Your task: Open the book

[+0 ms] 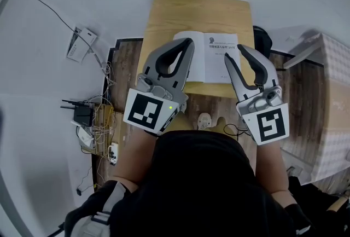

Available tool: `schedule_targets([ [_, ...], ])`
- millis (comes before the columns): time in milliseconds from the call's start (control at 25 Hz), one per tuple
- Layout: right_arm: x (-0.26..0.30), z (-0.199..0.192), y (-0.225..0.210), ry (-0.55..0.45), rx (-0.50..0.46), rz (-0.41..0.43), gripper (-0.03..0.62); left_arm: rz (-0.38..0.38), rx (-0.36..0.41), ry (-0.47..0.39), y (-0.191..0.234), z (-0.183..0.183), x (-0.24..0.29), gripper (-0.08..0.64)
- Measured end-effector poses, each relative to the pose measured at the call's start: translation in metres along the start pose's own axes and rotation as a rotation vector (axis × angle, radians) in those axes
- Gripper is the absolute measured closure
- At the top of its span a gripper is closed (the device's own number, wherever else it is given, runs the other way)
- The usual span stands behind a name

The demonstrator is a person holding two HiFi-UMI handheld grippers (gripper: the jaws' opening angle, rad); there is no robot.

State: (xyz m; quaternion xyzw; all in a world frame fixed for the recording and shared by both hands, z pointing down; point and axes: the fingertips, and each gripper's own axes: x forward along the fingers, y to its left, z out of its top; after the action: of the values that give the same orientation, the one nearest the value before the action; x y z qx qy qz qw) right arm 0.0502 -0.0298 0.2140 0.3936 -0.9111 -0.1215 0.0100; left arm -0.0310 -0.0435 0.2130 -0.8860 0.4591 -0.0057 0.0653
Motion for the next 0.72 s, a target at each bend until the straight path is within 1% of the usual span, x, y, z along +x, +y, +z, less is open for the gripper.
schedule_targets([
  [120, -0.009, 0.003, -0.002, -0.005, -0.010, -0.012, 0.476, 0.008, 0.034, 0.007, -0.005, -0.001, 0.003, 0.554],
  [280, -0.017, 0.001, -0.002, -0.005, -0.023, -0.023, 0.476, -0.013, 0.085, 0.008, -0.014, -0.001, 0.005, 0.552],
  [400, -0.020, -0.002, -0.003, 0.001, -0.038, -0.028, 0.477, -0.036, 0.104, 0.001, -0.021, 0.001, 0.006, 0.553],
  [520, -0.021, -0.005, -0.001, 0.003, -0.046, -0.020, 0.477, -0.049, 0.158, 0.010, -0.026, 0.000, 0.007, 0.552],
  [720, -0.017, -0.015, 0.001, 0.030, -0.040, -0.014, 0.477, -0.056, 0.176, 0.020, -0.029, -0.004, 0.010, 0.552],
])
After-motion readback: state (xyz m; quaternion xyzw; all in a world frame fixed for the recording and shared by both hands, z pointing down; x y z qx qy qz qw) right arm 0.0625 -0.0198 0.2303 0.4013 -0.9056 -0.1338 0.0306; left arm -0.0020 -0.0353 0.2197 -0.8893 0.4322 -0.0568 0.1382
